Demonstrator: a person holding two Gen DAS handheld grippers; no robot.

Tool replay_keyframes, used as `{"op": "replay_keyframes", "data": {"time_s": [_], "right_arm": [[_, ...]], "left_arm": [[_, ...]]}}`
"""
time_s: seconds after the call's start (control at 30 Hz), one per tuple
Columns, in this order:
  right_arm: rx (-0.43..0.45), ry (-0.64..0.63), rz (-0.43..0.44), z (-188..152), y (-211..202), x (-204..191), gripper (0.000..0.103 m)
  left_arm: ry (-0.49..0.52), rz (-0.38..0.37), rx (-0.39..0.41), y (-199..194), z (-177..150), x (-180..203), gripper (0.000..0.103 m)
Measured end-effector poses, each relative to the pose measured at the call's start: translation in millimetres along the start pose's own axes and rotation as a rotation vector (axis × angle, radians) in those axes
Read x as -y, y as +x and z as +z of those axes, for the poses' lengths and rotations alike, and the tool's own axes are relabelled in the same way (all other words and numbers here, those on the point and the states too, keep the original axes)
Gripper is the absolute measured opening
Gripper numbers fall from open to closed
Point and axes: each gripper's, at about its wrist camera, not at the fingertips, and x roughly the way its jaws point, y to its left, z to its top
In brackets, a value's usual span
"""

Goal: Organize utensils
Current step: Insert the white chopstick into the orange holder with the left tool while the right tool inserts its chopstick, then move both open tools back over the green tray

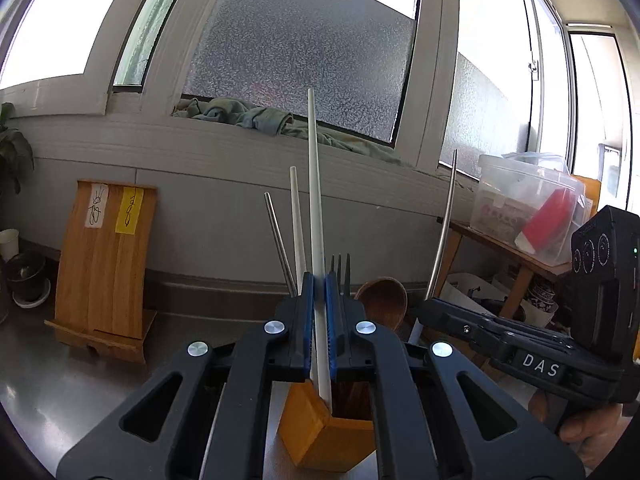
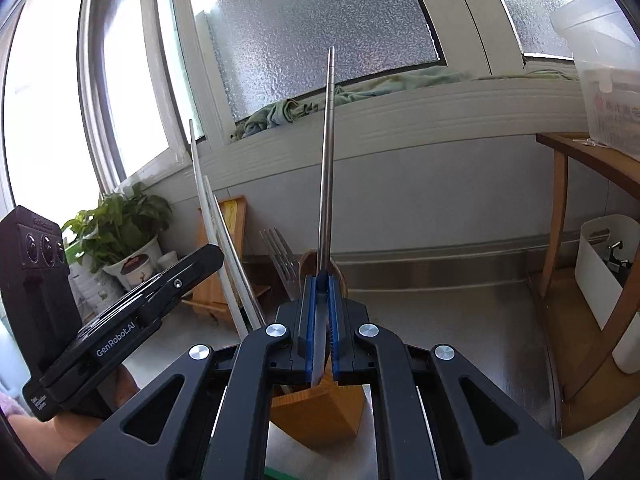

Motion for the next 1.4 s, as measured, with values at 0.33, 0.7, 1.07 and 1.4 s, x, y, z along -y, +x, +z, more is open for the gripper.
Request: {"op": "replay_keyframes", "data": {"time_s": [0.33, 0.7, 1.07, 1.4], "right_arm": [[-0.149, -0.008, 0.001, -27.1, 14.2, -5.0, 0.007], [-0.174, -0.025, -0.033, -31.4, -5.9, -10.2, 0.011], [-0.18, 0.008, -0.063, -32.7, -78.0, -13.1, 0.094], [-0.544, 0.082, -0.011, -62.3, -82.7, -29.3, 0.099]], "left_arm": [[0.015, -0.04, -0.131, 0.8, -28.4, -3.4, 0.005], [-0.014, -0.016, -0.167, -21.0, -32.0, -13.2, 0.029], [-0.012, 0.035, -0.212, -86.9, -25.0, -13.1, 0.071], [-0.038, 0.021, -0.527, -106.9, -47.6, -2.9, 0.095]]}}
